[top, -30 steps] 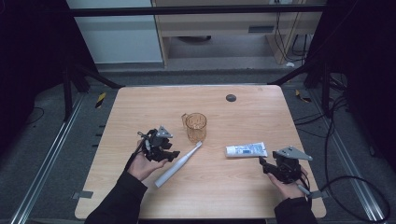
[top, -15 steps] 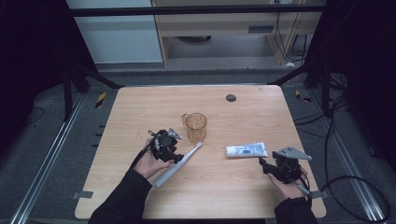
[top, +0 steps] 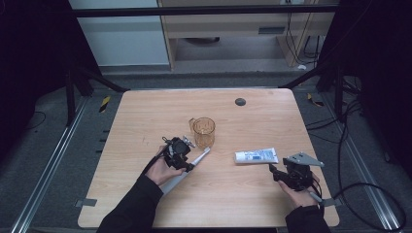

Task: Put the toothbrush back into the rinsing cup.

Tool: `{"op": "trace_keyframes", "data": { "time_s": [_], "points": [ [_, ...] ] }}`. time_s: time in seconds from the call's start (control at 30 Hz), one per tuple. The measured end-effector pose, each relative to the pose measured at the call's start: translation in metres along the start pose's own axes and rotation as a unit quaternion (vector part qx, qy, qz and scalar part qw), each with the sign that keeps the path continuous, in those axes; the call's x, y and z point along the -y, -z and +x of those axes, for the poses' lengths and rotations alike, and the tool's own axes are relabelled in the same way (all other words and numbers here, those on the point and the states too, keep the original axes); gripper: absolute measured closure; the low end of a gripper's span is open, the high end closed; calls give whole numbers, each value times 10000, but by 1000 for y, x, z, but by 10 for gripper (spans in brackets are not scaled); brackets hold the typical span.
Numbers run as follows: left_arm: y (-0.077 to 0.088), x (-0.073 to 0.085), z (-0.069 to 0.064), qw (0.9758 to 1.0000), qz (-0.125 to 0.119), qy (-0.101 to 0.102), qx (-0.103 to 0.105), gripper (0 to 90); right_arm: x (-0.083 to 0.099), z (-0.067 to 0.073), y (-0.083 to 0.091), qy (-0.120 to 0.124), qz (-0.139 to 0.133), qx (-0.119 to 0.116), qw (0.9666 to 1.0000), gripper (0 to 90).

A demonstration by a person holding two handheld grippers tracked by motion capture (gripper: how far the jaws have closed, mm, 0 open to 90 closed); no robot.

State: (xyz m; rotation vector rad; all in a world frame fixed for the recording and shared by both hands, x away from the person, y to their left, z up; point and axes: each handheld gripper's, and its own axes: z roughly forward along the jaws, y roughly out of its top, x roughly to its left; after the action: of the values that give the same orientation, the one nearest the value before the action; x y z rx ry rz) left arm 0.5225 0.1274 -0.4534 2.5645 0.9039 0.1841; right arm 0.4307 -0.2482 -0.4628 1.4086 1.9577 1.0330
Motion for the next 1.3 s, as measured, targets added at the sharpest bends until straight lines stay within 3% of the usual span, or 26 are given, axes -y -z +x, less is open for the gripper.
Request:
{"op": "trace_keyframes", "data": {
  "time_s": [0.33, 1.07, 1.3],
  "points": [
    [-11, -2, 1, 9997, 196, 110, 135, 607, 0, 0, -1, 14, 17, -10, 10000, 411],
    [-18, -2, 6, 9986, 190, 323, 364, 666, 0, 0, -2, 13, 28, -19, 10000, 411],
    [-17, -2, 4, 9991, 165, 300, 237, 671, 0, -1, -1, -22, 15, -11, 10000, 413]
  ]
}}
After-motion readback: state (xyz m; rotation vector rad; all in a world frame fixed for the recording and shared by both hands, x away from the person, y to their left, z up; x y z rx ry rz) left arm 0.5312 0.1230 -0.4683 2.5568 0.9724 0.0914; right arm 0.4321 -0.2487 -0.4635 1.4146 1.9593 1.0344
